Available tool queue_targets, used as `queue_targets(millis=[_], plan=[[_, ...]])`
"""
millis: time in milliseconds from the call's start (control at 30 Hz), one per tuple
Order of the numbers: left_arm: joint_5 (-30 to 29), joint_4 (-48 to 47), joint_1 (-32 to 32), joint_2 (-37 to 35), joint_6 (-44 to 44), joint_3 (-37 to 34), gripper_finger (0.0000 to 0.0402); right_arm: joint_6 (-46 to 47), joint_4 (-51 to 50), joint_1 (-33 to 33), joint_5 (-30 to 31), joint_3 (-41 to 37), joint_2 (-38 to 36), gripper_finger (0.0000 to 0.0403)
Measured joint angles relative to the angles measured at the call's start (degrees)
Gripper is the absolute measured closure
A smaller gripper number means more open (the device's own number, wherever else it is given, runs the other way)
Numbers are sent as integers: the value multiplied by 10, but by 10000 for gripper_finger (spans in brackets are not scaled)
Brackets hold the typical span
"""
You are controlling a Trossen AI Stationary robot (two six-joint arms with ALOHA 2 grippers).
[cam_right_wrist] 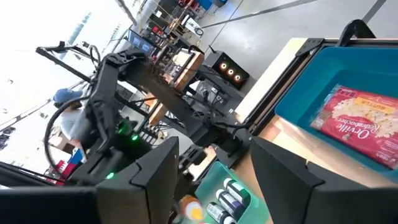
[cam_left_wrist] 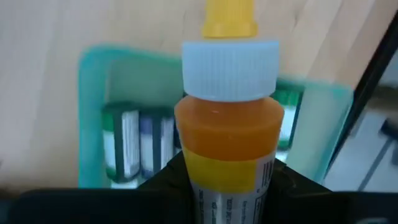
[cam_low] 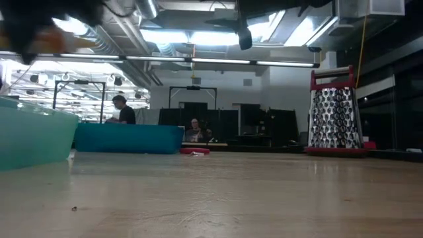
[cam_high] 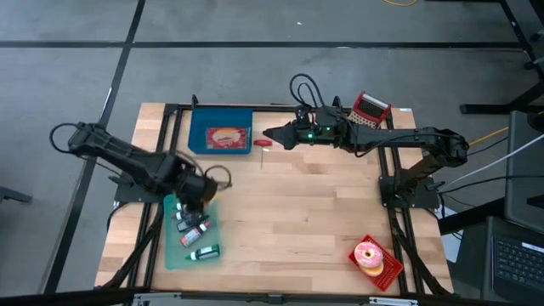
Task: Pick & Place Food Item
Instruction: Put the yellow food coloring bottle into the green bin
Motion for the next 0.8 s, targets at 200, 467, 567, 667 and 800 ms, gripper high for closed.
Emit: queue_targets(millis=[200, 467, 567, 667, 800], plan=[[-24, 15, -104, 28, -68, 0, 314, -4, -9, -2, -4, 0, 0, 200], [-51, 86, -195, 121, -123, 0, 313, -4, -13, -1, -5, 0, 0, 199], [-49, 123, -206, 169, -134, 0, 313, -4, -14, -1, -11, 0, 0, 199], [-32, 141, -208, 213, -151, 0, 313, -3, -17, -1, -18, 0, 0, 199], [-13, 169, -214, 247, -186, 2, 313, -2, -33, 3, -19, 0, 0, 199]])
